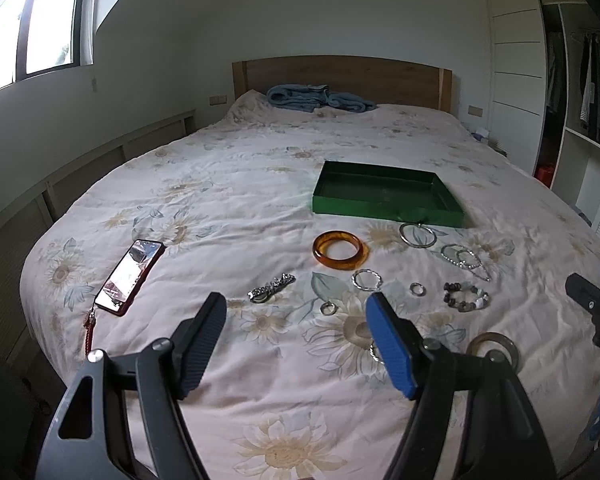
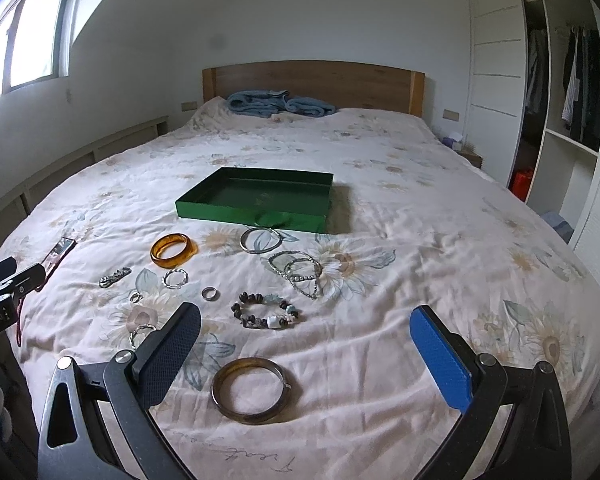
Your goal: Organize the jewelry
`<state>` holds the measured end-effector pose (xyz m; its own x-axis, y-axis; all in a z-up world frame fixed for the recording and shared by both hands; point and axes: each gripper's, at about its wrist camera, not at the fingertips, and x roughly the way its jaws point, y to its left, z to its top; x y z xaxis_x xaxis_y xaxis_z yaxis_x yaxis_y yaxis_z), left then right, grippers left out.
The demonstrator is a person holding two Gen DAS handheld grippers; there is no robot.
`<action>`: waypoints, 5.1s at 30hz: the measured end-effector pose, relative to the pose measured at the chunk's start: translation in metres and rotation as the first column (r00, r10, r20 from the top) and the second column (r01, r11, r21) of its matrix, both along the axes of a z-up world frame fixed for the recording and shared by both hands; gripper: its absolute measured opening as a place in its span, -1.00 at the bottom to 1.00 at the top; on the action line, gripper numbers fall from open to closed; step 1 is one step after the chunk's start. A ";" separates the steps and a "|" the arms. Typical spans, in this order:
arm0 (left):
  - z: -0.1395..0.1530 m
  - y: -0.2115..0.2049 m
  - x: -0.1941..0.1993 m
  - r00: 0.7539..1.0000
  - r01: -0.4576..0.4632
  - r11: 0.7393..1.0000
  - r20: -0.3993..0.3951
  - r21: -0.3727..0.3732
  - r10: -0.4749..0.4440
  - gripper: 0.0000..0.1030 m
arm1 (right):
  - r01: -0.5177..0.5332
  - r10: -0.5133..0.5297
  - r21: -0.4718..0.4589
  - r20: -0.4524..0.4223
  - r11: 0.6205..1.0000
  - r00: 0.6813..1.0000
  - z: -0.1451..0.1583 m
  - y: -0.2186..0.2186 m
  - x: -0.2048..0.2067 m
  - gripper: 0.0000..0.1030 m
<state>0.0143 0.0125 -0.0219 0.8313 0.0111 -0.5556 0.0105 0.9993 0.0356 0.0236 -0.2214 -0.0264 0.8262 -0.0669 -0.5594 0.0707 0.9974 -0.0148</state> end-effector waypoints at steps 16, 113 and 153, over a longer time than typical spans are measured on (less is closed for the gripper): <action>0.004 0.002 -0.006 1.000 0.004 1.000 0.011 0.004 -0.005 0.38 | -0.001 0.001 -0.012 -0.010 1.000 1.000 0.005 0.001 -0.006 0.99; -0.091 -0.026 0.079 0.861 0.249 0.939 -0.389 -0.237 -0.327 -0.92 | -0.294 0.324 0.134 -0.385 0.946 0.864 -0.105 0.008 0.068 -0.83; 0.025 -0.070 0.406 0.964 0.131 0.969 -0.201 -0.210 -0.174 -0.92 | -0.120 0.114 0.244 0.040 0.962 0.993 0.069 -0.036 0.348 -0.83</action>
